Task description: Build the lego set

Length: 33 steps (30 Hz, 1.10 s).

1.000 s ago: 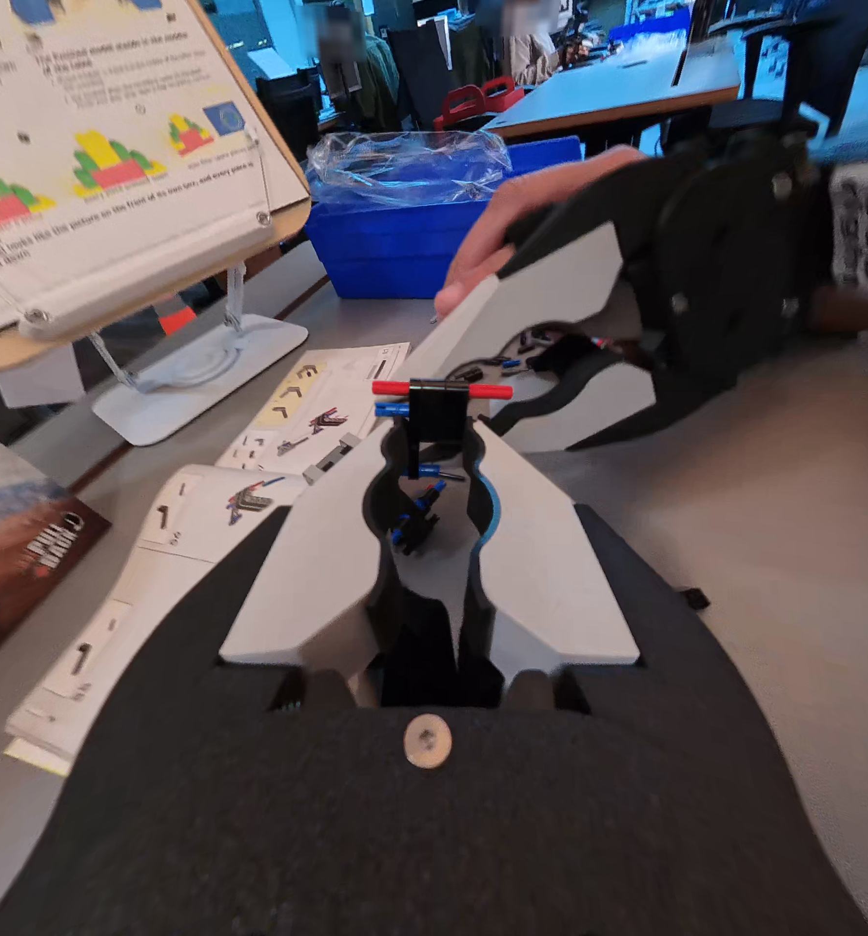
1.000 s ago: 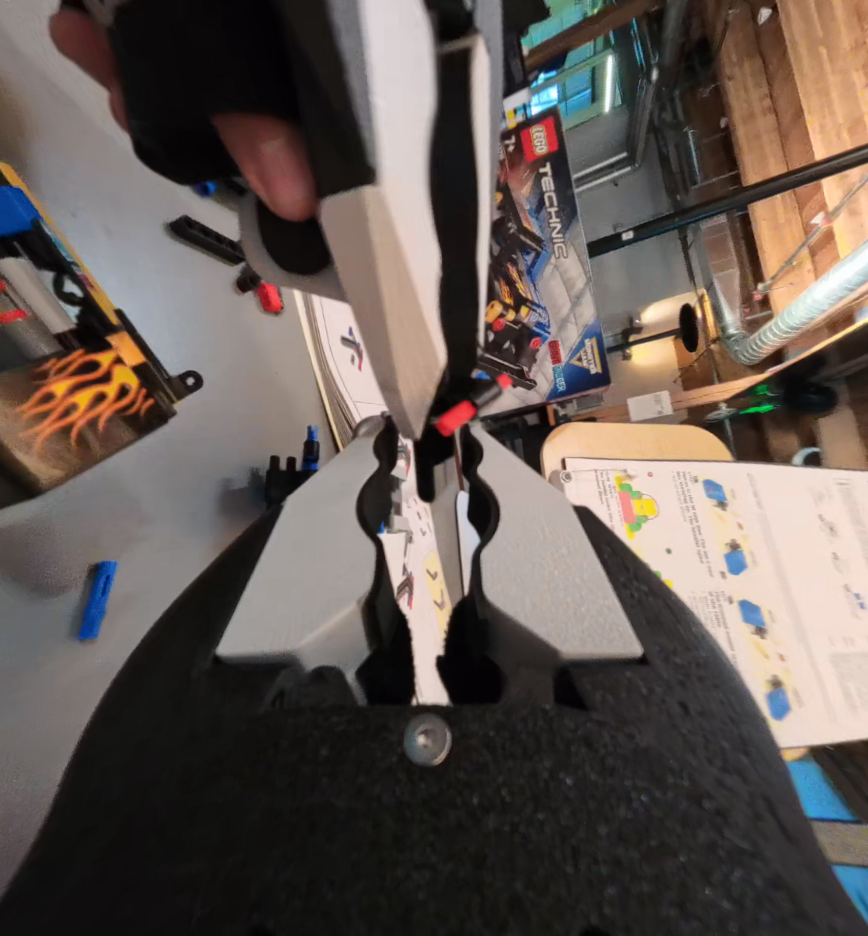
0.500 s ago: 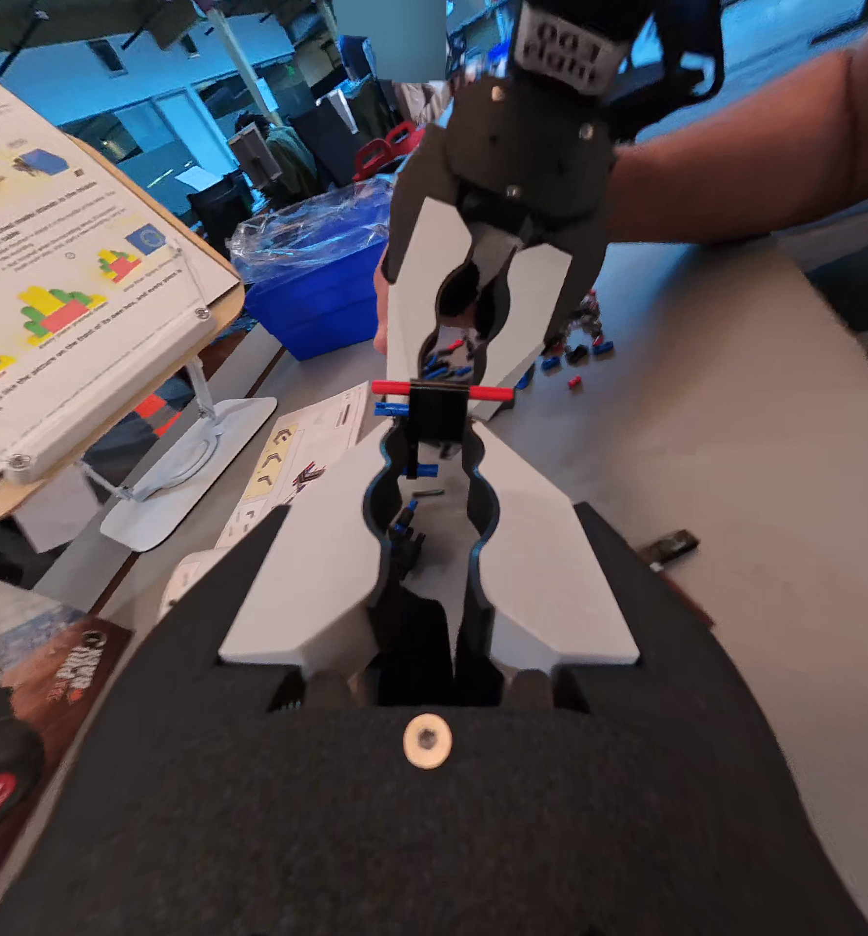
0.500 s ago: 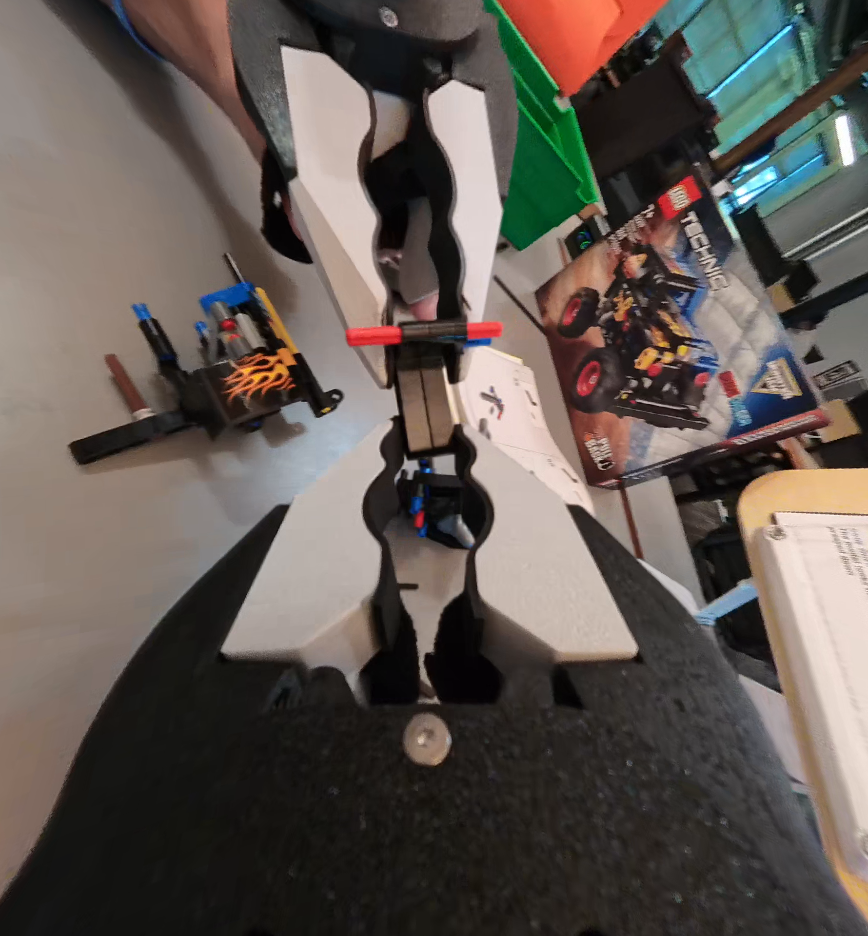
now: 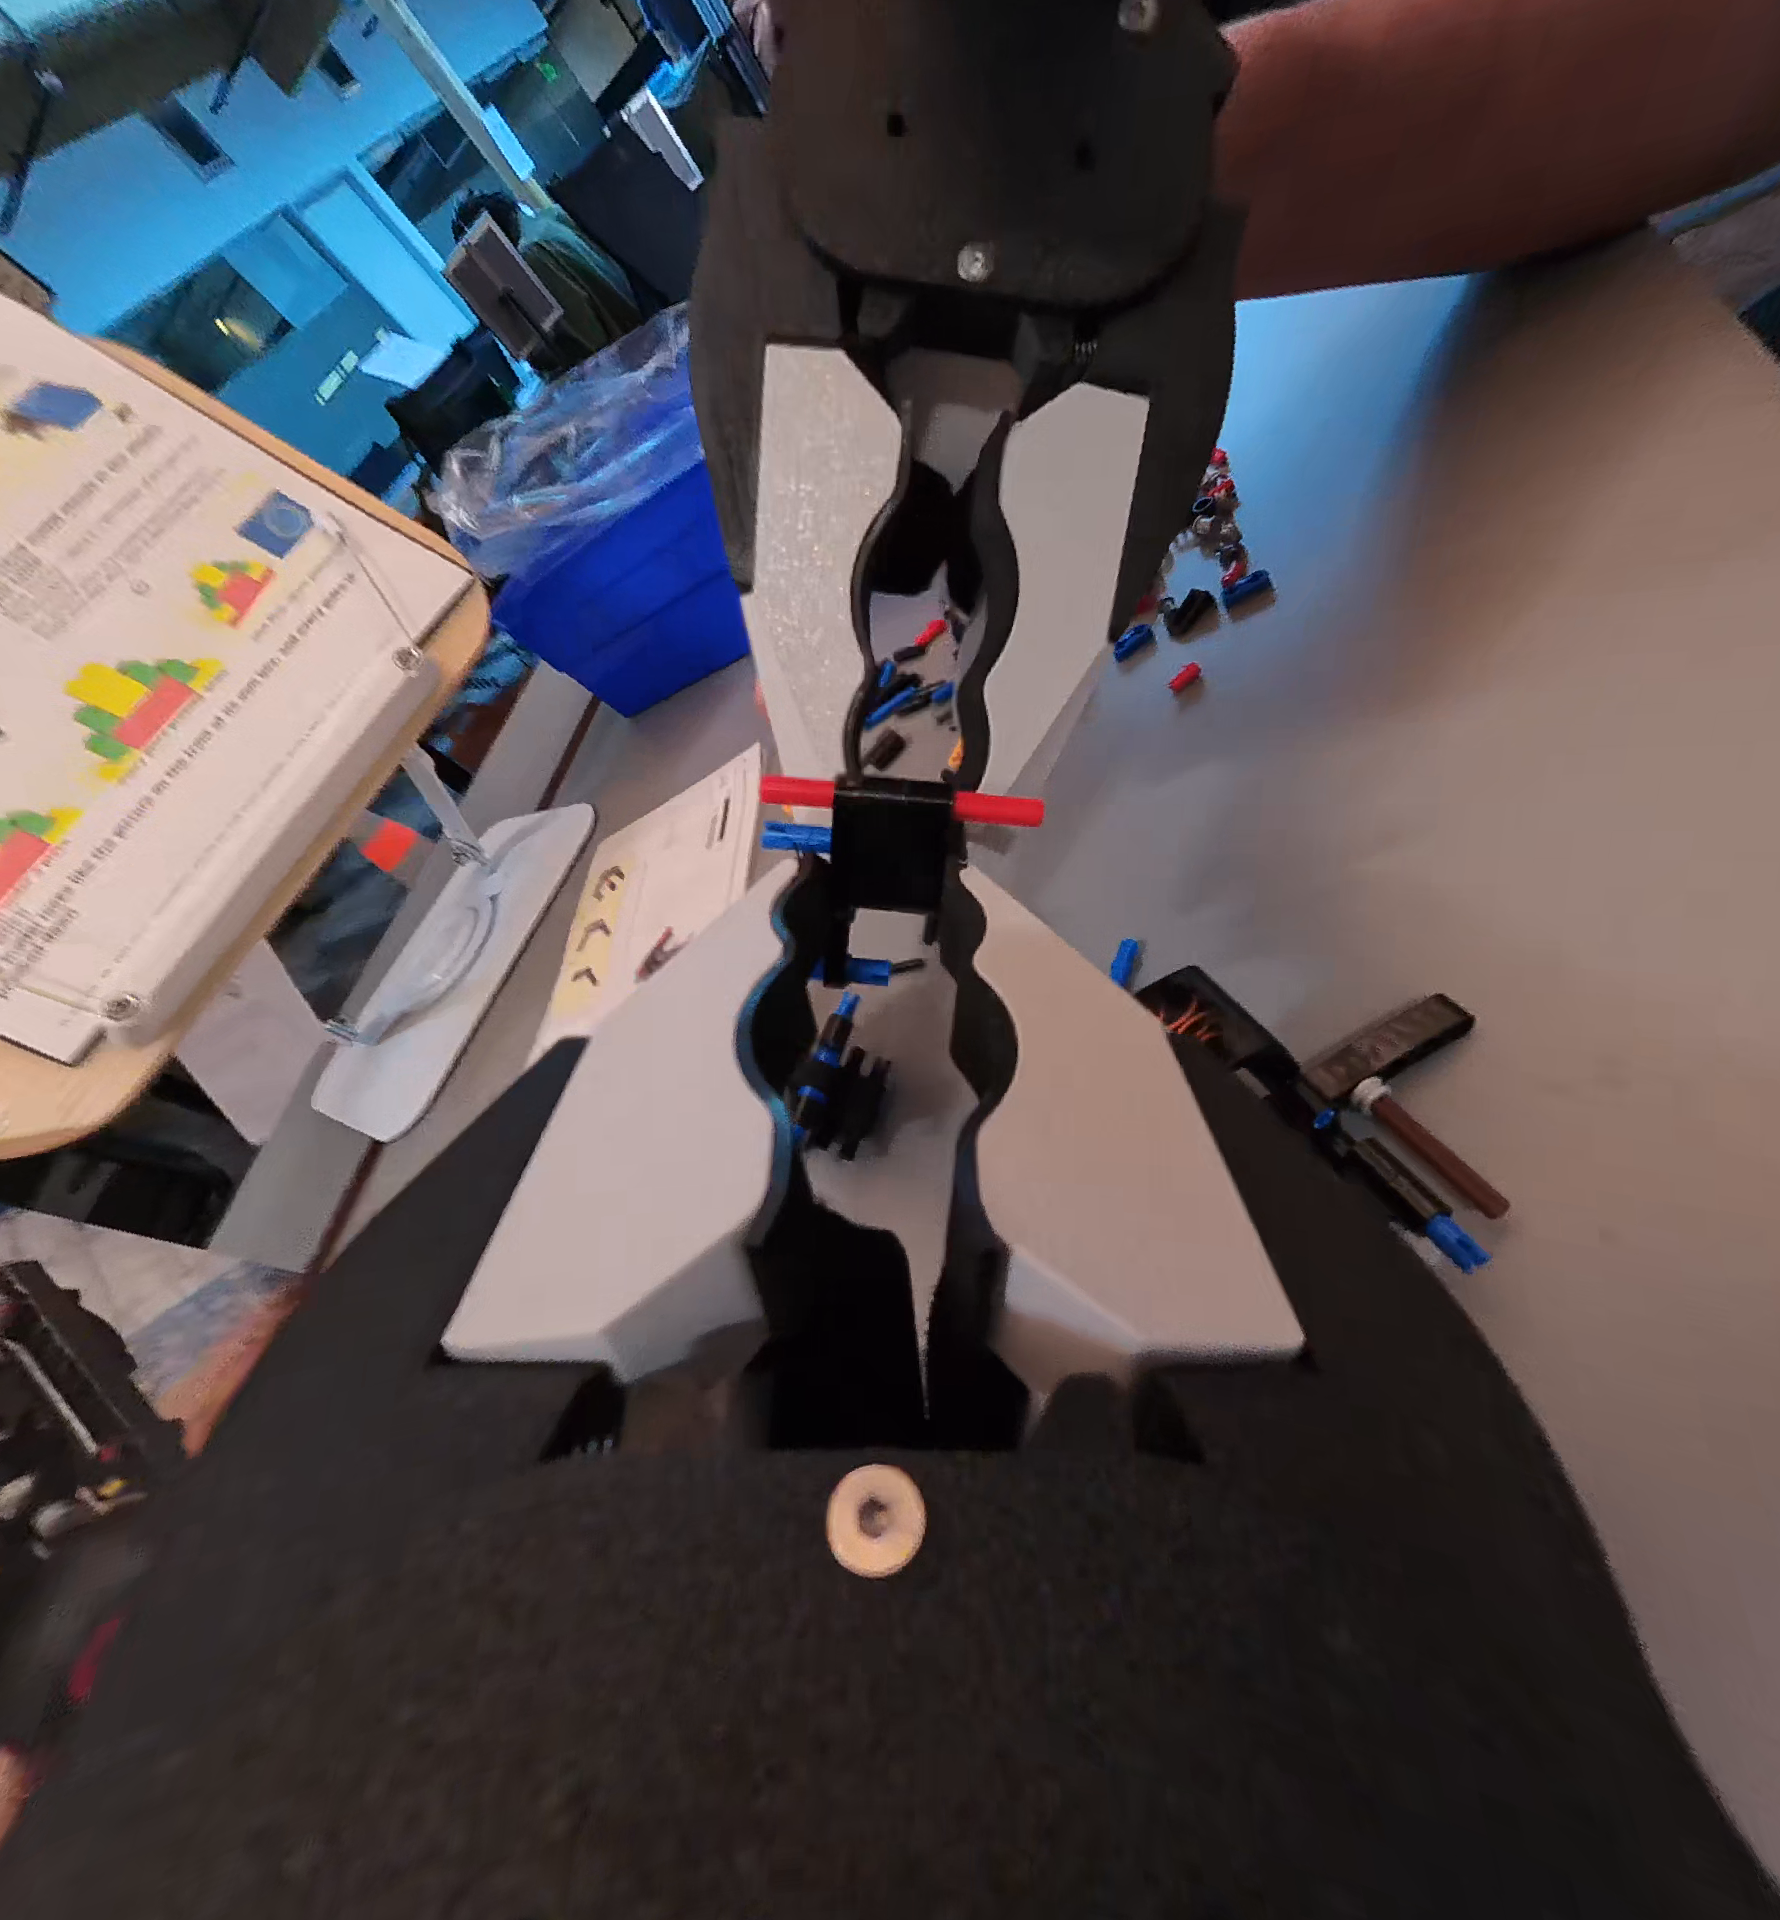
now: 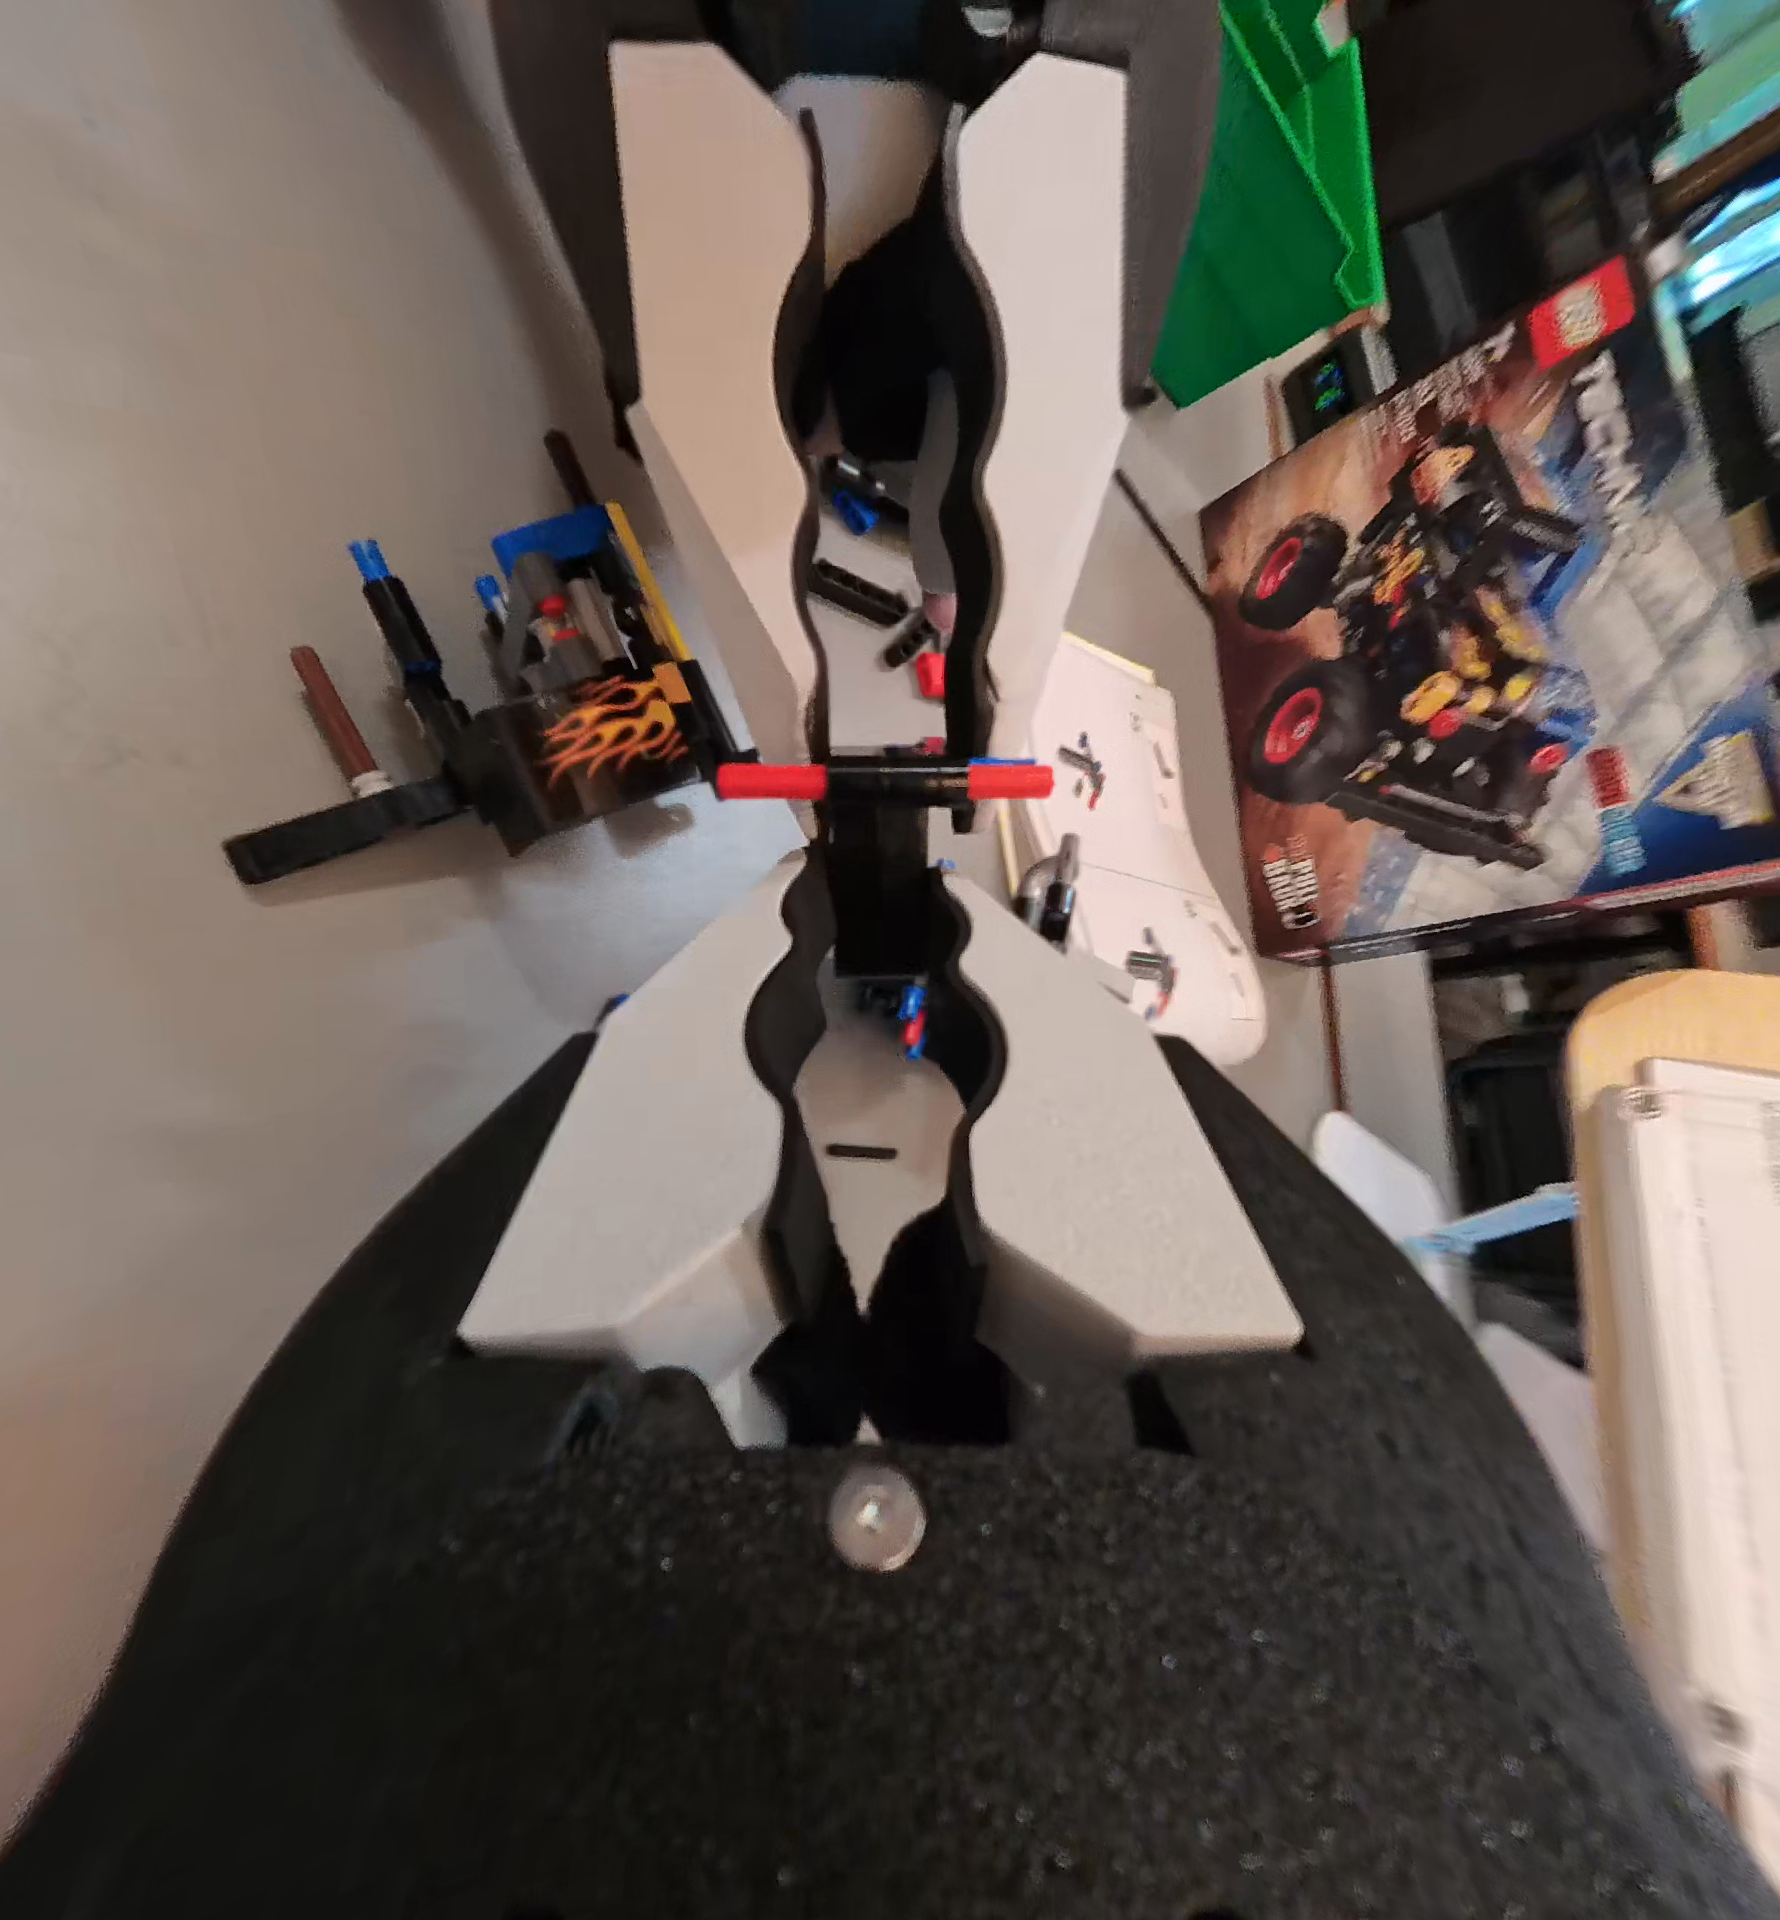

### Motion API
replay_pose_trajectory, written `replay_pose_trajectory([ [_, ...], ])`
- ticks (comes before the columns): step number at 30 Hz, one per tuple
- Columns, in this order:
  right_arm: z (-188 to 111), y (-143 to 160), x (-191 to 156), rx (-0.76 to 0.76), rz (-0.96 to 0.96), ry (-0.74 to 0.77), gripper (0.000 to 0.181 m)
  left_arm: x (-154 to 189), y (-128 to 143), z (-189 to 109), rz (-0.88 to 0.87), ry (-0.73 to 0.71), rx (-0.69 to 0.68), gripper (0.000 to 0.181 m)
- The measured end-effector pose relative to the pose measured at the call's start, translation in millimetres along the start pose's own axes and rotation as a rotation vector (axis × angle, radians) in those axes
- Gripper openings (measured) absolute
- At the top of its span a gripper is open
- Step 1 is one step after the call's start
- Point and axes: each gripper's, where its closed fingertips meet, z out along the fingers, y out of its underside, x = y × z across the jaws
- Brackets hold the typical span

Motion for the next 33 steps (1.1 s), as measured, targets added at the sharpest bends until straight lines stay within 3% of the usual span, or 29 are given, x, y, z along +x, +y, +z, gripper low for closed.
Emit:
replay_pose_trajectory([
  [1,0.5,0.8,0.4,0.009,0.040,-0.018,0.016,-1.3,0.2,0.4,-0.038,0.002,0.000,0.020],
  [4,0.2,-3.3,2.2,0.097,0.175,-0.074,0.016,-7.0,-3.2,-5.5,-0.154,0.041,0.030,0.025],
  [8,-0.1,-12.1,4.6,0.250,0.534,-0.252,0.016,-20.9,-9.4,-16.2,-0.297,0.078,0.113,0.038],
  [14,-1.7,-30.6,7.8,0.462,1.062,-0.592,0.016,-20.1,-7.6,-15.3,-0.090,-0.031,0.063,0.035],
  [17,-4.1,-37.2,6.7,0.514,1.129,-0.665,0.015,-19.3,-9.0,-17.4,0.004,-0.066,0.042,0.033],
  [24,-16.5,-44.8,12.8,0.591,1.212,-0.761,0.015,-31.4,-5.6,-25.4,0.048,-0.108,0.022,0.027],
  [33,-13.5,-54.9,4.6,0.633,1.325,-0.892,0.015,-32.4,-9.3,-24.1,0.141,-0.186,0.026,0.006],
])
